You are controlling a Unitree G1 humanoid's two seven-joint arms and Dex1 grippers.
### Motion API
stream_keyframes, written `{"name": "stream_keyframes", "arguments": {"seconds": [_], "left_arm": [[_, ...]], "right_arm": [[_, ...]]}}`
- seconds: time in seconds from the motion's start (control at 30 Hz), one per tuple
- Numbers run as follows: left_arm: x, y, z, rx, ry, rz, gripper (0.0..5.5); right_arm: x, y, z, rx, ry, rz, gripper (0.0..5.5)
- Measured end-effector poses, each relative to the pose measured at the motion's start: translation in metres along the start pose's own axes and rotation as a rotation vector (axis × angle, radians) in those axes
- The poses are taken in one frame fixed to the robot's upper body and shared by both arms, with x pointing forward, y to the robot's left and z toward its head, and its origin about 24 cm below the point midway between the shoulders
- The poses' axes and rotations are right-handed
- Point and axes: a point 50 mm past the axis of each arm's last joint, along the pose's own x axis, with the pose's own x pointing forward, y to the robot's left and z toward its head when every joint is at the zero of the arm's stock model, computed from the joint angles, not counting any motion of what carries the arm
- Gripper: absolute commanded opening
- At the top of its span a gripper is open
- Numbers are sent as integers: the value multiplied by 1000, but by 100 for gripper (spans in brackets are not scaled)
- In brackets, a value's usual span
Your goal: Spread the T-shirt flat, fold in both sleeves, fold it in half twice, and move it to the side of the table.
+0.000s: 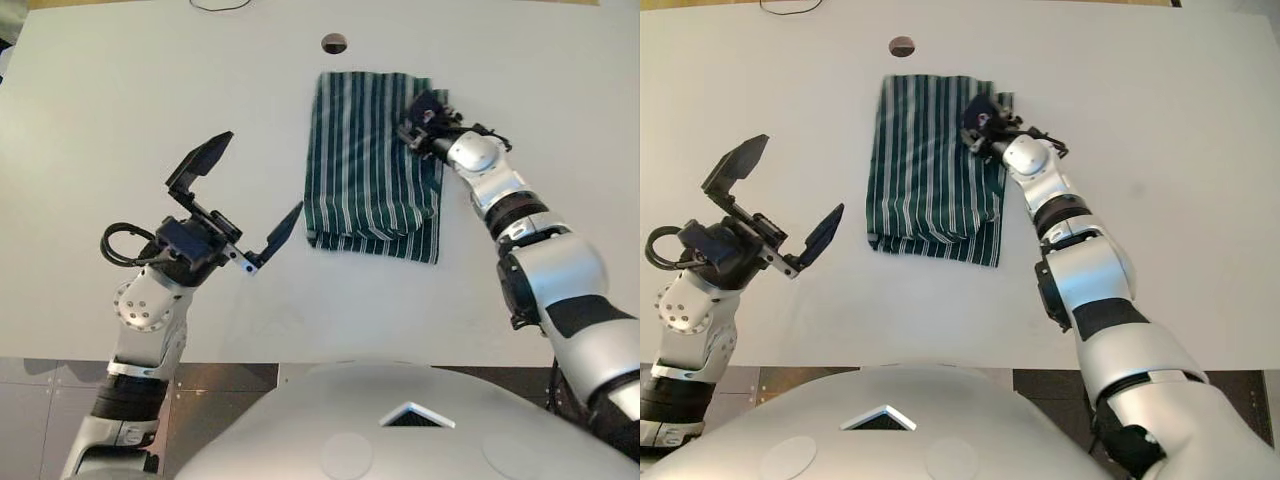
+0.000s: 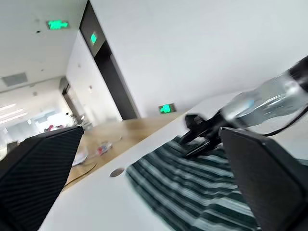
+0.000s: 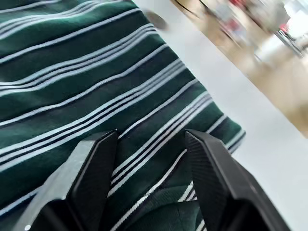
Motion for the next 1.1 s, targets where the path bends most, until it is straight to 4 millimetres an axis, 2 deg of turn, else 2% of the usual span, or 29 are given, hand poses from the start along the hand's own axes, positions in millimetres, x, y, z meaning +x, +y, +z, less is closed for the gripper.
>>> {"name": "stream_keyframes", "arguments": {"seconds": [0.17,0.23,0.33,0.4,0.47,0.5,0.57,0.63,0.67,0.73,0.83,0.9,0.93,1.0,1.1], "left_arm": [[9,24,-18,201,83,30,524],[22,34,-25,322,98,58,524],[39,42,-29,553,108,24,524],[44,42,-36,704,132,-53,524],[45,44,-39,779,153,-109,524],[43,45,-43,831,168,-165,526],[41,44,-45,878,177,-247,526],[31,44,-46,918,189,-370,526],[24,47,-46,928,209,-412,526],[16,49,-46,944,233,-473,526],[1,49,-49,946,298,-577,526],[-7,51,-48,952,343,-658,526],[-15,51,-48,942,387,-745,526],[-17,47,-46,905,387,-822,526],[-7,36,-44,857,317,-906,526]], "right_arm": [[-6,15,0,12,-140,19,258],[-12,18,21,-48,-340,-16,258],[-32,-7,61,-154,-609,-156,258],[-60,-24,73,-259,-710,-239,258],[-84,-28,67,-361,-717,-250,258],[-103,-23,57,-453,-686,-215,274],[-128,-11,42,-569,-622,-130,299],[-167,11,8,-714,-451,56,330],[-186,16,-8,-768,-346,131,342],[-207,13,-20,-829,-220,175,387],[-223,17,-35,-887,-90,262,445],[-227,24,-40,-908,-53,322,445],[-225,31,-36,-933,-75,351,445],[-211,40,-29,-977,-130,374,445],[-186,46,-20,-1029,-197,375,445]]}}
